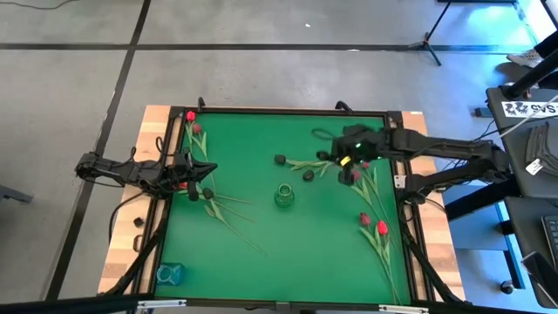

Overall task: Sort flowers into vase by color
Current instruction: Put the right black flower into the top right blue vase

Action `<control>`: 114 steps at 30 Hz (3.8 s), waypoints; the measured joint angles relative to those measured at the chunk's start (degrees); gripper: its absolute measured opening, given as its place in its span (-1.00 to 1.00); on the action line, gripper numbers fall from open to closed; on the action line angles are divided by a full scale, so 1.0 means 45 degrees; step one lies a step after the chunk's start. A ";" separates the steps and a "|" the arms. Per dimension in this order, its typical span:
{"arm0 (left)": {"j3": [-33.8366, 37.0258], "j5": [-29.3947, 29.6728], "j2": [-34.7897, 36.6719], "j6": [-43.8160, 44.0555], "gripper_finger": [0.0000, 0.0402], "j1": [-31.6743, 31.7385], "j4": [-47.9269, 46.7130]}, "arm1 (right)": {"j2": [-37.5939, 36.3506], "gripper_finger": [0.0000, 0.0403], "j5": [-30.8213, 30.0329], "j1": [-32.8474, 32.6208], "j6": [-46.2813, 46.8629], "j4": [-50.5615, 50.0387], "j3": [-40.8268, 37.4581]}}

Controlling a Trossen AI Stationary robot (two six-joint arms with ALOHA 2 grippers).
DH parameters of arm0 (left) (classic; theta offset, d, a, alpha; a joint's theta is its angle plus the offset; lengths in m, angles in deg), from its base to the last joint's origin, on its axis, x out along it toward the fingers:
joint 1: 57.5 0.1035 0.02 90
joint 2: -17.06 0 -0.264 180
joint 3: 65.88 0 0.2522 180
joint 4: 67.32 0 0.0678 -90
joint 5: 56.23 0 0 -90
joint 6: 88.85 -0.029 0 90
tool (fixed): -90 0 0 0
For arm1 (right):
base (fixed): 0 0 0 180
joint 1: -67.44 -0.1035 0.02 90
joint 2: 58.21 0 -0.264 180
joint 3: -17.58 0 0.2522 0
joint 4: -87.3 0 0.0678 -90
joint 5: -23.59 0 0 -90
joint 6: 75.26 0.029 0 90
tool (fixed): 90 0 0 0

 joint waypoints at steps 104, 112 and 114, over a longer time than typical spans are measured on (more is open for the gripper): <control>0.0000 -0.0003 -0.0001 -0.0001 -0.95 -0.0002 -0.0002 | 0.5391 -0.31 -0.4944 0.6187 -0.7772 -0.1299 -0.1894; 0.0004 -0.0001 -0.0002 -0.0002 -0.95 0.0000 -0.0006 | 0.5215 -0.27 -0.4206 0.6167 -0.6436 -0.1405 -0.1160; 0.0000 0.0000 0.0000 -0.0002 -0.95 -0.0002 -0.0002 | 0.4996 -0.30 -0.3498 0.6167 -0.6032 -0.1322 -0.0925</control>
